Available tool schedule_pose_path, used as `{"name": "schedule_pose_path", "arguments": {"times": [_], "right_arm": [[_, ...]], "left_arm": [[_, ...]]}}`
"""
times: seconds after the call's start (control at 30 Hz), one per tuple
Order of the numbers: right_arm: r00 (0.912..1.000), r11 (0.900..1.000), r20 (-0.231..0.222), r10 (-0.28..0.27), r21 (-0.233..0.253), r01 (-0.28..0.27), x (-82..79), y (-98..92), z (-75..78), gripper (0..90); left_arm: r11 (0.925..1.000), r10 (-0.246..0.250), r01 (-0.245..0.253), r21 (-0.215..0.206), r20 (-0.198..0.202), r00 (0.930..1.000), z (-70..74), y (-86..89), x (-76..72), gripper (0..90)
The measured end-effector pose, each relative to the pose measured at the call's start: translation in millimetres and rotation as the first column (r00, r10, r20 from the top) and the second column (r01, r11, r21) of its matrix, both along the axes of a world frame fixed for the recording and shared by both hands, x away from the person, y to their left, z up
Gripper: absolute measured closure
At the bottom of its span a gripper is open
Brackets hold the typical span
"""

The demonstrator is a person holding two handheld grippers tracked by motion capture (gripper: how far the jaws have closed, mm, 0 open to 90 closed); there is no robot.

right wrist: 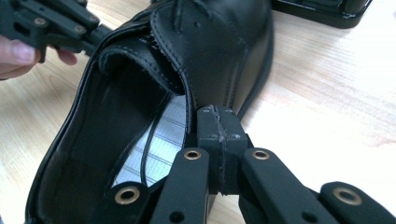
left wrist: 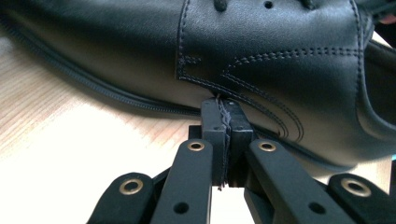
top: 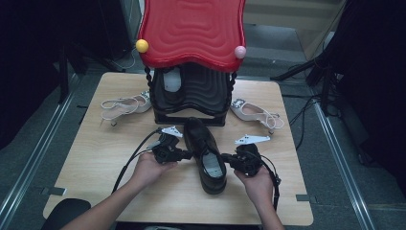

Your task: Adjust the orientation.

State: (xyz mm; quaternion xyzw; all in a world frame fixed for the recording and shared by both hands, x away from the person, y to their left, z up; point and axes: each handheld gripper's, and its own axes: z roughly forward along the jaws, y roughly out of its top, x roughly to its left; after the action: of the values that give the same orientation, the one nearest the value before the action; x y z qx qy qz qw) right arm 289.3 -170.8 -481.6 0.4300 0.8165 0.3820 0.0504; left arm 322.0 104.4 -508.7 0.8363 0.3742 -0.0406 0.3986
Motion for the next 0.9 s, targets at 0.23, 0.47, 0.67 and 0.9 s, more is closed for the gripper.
{"name": "schedule_pose_path", "arguments": {"times": [0.23, 0.47, 0.67, 0.9], "right_arm": [[0.9998, 1.0, -0.004, -0.018, -0.002, 0.018, -6.8, 0.7, 0.3, 90.0], [0.9999, 1.0, -0.002, -0.013, 0.006, 0.013, -5.1, -2.5, -0.7, 90.0], [0.9997, 0.999, -0.018, -0.018, 0.026, 0.018, -4.1, -7.5, 4.6, 88.3], [0.999, 0.994, -0.041, -0.013, 0.108, 0.018, -7.4, -9.0, 23.0, 74.2]], "left_arm": [[1.0, -0.003, 0.003, 0.001, 0.001, 1.0, 0.4, -4.2, 3.5, 89.9], [1.0, 0.001, -0.002, -0.007, -0.009, 1.0, -0.5, -3.5, 8.6, 89.4], [0.9982, -0.055, 0.054, -0.024, -0.025, 0.9982, 14.2, 5.9, 7.6, 85.3], [0.9961, -0.082, 0.081, -0.035, -0.019, 0.9964, 43.1, 18.7, 5.5, 63.7]]}}
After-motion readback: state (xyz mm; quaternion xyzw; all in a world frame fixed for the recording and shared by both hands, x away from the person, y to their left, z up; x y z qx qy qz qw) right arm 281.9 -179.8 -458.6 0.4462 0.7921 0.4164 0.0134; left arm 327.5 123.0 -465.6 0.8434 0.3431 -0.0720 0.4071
